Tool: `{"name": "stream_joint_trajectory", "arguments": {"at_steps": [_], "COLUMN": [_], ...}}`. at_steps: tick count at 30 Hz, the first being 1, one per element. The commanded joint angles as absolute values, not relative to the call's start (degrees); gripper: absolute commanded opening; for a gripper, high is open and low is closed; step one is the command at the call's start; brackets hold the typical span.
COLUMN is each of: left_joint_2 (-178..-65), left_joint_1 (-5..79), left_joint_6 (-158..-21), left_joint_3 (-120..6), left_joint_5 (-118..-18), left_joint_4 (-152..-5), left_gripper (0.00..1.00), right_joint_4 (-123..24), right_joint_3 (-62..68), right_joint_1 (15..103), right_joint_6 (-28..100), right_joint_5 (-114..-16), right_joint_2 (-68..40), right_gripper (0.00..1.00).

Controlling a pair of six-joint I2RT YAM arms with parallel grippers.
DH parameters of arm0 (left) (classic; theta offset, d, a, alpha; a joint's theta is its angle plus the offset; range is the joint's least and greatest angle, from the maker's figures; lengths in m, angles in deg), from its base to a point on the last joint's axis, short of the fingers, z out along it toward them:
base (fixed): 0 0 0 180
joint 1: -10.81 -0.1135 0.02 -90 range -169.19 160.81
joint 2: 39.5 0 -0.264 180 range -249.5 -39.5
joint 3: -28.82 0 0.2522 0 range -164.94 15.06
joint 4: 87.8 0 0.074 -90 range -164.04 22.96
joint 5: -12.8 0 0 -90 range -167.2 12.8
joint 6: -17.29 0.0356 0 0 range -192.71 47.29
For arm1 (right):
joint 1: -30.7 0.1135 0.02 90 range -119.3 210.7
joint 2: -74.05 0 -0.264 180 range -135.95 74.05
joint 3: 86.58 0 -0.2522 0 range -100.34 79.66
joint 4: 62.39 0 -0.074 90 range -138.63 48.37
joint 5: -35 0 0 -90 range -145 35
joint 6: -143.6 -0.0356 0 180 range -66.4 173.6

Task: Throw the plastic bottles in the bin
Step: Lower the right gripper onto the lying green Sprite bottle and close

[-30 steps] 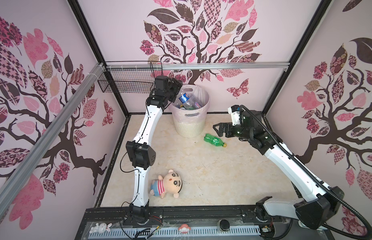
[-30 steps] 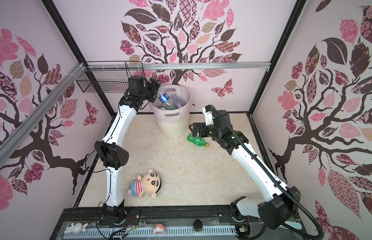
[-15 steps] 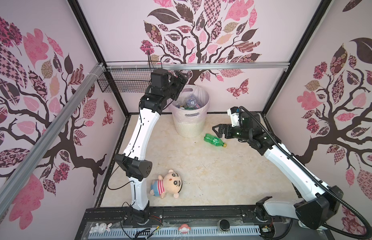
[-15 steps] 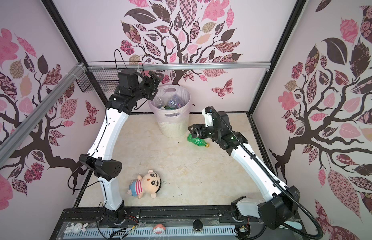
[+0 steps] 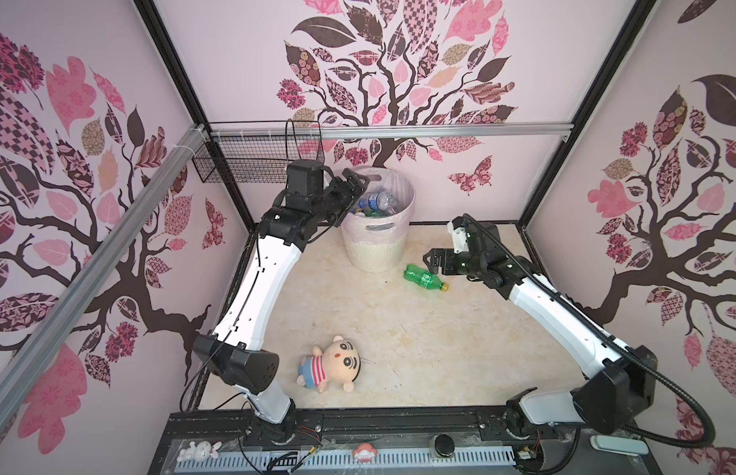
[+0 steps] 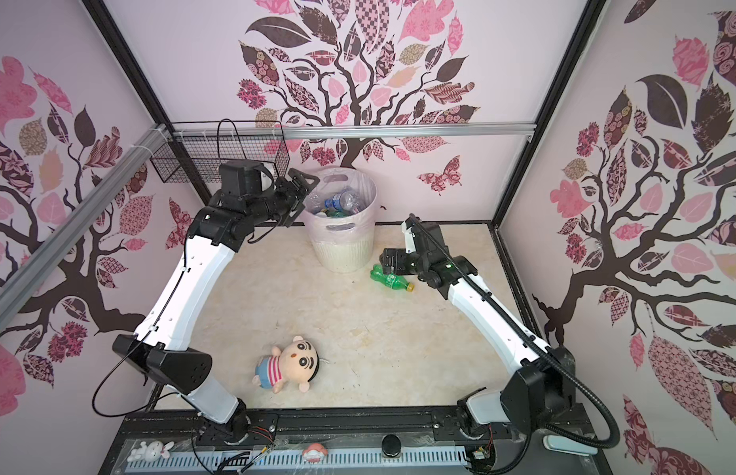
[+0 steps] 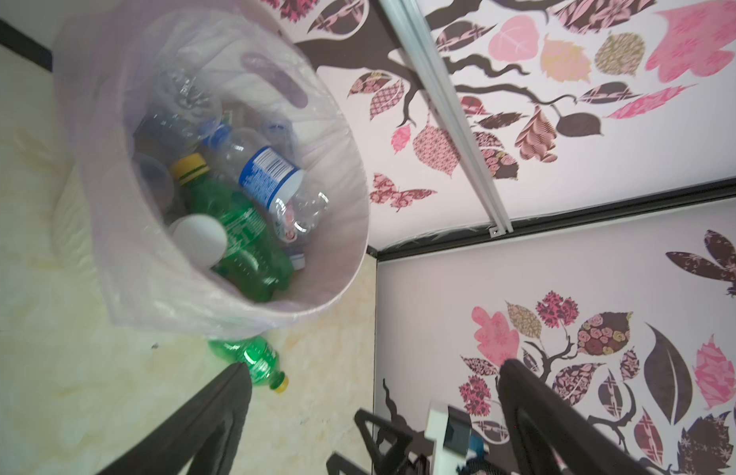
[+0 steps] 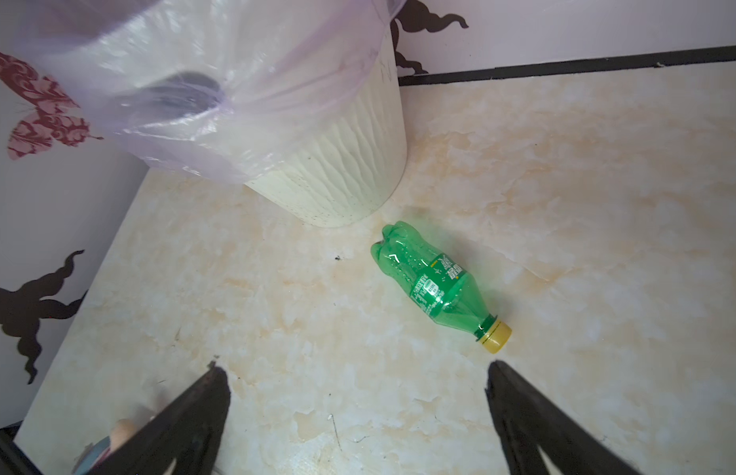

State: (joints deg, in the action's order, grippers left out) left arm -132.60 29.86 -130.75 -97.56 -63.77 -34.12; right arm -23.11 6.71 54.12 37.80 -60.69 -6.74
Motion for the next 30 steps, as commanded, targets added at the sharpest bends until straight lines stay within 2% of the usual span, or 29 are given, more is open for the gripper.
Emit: {"name": "stream_joint_trajectory", "arguments": {"at_steps": [1,12,19,30], "left_joint_2": [-126.17,-112.62,-108.59,-109.40], "left_joint_1": [29.80,29.95,29.96,29.94], "left_joint_6": [-129.37,-131.96,-131.91,-132.56], "left_joint_3": [-89.15,-69.68,-65.80,-65.50], "left_joint_5": [-61.97,-57.69,-56.25,-52.44], "left_joint_4": [-36.12,-36.09,-33.23,-32.06], "left_gripper": [0.97,0.97,0.97,0.97], "right_joint_4": [-23.07,-26.37,-28.06,-25.93], "right_joint_3": [7.43,4.70,1.49,-3.93], "right_joint_1": [53.90,53.73,53.71,53.75], "right_joint_6": [40.83,46.96,50.24,52.69], "right_joint_5": [-58.51,-57.88,-57.12,-54.36], "right_joint_2": [-10.98,-25.44,-32.35,-40.98], "right_gripper": [1.00,1.00,0.99,0.99]}}
